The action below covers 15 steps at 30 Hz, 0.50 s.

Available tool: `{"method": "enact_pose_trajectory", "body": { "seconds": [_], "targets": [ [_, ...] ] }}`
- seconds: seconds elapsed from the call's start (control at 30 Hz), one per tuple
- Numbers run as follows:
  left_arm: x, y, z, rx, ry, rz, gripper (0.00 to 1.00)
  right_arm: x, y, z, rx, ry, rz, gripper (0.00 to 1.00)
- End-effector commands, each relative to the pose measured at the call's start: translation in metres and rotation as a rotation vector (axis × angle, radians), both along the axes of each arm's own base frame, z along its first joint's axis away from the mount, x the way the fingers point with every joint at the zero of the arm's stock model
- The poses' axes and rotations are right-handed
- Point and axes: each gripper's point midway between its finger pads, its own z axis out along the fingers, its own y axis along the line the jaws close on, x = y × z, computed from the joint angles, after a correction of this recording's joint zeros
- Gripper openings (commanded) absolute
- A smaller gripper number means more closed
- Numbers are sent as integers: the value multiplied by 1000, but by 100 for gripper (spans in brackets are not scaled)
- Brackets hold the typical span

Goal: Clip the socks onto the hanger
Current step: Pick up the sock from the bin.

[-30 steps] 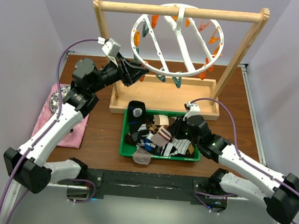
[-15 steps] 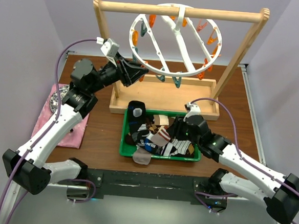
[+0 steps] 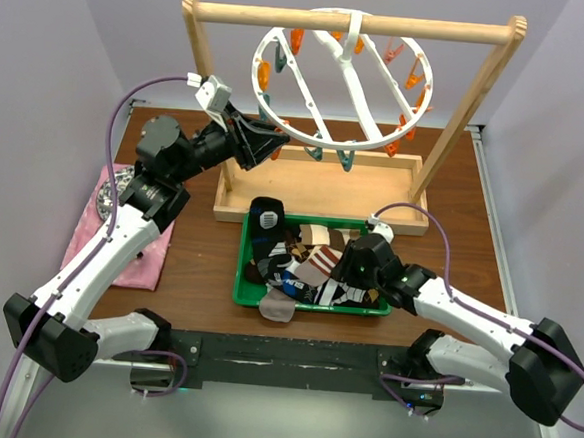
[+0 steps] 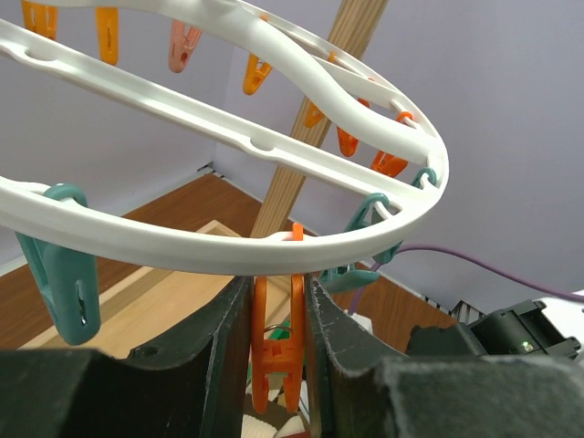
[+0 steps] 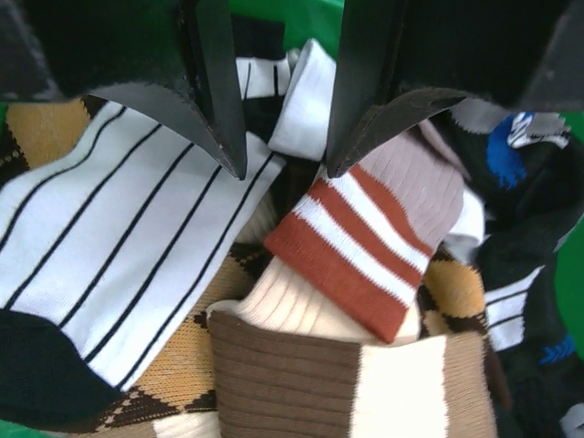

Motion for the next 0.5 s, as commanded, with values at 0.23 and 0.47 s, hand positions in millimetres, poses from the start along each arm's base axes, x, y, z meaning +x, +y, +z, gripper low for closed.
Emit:
{"method": "enact_pose_trajectory", "body": {
  "seconds": [0.23,0.47],
  "targets": [
    [-14,-3,-6,18,-12,-50,0,35,20,25,126,-121,-31,41],
    [-14,-4,-8,17,-8,-55,0,38,22,14,122,-100,-28,35]
  ]
}}
